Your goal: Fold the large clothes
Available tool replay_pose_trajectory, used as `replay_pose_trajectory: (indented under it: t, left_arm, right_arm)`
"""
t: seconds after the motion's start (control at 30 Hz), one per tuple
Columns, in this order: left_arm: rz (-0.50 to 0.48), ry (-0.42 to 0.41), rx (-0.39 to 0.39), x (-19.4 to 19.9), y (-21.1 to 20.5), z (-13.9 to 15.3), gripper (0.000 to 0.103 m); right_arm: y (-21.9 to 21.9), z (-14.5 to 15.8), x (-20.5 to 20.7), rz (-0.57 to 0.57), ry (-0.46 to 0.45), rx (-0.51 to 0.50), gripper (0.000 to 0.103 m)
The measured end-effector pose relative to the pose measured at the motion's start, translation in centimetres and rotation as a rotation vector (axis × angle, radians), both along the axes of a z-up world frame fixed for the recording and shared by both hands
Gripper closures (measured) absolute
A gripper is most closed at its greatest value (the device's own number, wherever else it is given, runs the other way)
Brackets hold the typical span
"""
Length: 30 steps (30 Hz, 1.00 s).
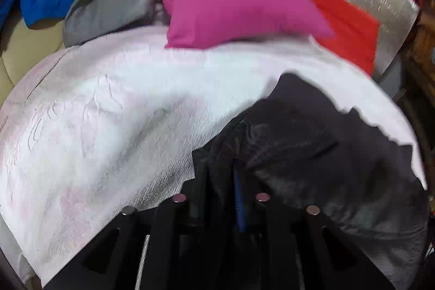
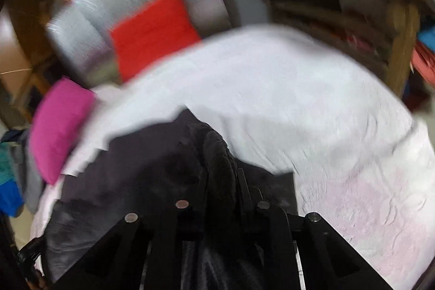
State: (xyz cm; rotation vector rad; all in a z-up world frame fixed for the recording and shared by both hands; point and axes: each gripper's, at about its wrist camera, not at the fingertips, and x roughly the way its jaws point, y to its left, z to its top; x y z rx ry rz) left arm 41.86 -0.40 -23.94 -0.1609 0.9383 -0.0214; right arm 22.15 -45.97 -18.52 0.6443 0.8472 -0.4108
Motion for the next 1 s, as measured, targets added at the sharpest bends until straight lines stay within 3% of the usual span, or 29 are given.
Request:
replay_pose_trajectory:
  t: [0.1,0.13,0.17,0.23,0.33,0.43,0.57,0.7,0.8,0.87,0.97,1.0]
  left_arm:
    - [0.002,0.009,0.055,-0.5,-0.4,-0.3,0.065]
    - [-0.003,0.004,0.055,-0.7,-0.3,-0.1,0.065]
    - [-0.011,0.004,0.052,-0.9,-0.2,0.0,0.065]
    - [-0.009,0.002,0.050,-1.5,0.2,0.3,0.059]
    - [-0.003,-0.026,0.045,-2.8,0.8,1.2,0.058]
    - [-0.012,-0.095,0.074,-4.3,0.9,2.6,0.058]
    - [-0.060,-0.232,0.105,-7.0,0.3,4.8,0.043]
    - [-0.130,-0.313,0.108,-9.0,-1.3,5.9,0.037]
    - [-0.193,-0.310,0.124,-9.8,-3.2,5.5,0.029]
    - [-0.227,-0.255,0.127,-9.3,-4.3,4.5,0.029]
    - [-0.254,-0.098,0.180,-7.7,-6.0,1.6,0.027]
    - [-0.247,-0.091,0.184,-7.7,-6.1,1.3,0.023]
  right_arm:
    - [-0.6,-0.7,-0.3,-0.006,0.014,0.062,0.076]
    - [-0.6,-0.4,-0.7,-0.011,0.010,0.070,0.066]
    - [-0.8,-0.2,-1.1,-0.017,0.000,0.093,0.048]
    - [-1.3,0.0,-2.3,-0.048,-0.037,0.148,0.034]
    - [-1.7,1.2,-4.0,-0.097,-0.098,0.164,0.034]
    - [-0.8,3.2,-5.0,-0.098,-0.190,0.093,0.034]
    - [2.9,6.0,-5.0,0.008,-0.321,-0.062,0.035]
    - [6.6,7.1,-4.4,0.118,-0.395,-0.118,0.035]
    - [9.8,7.4,-3.4,0.198,-0.391,-0.177,0.035]
    - [11.4,7.0,-2.1,0.253,-0.355,-0.168,0.035]
    - [12.8,5.0,0.8,0.308,-0.192,-0.153,0.034]
    - [12.8,3.4,2.3,0.317,-0.076,-0.139,0.034]
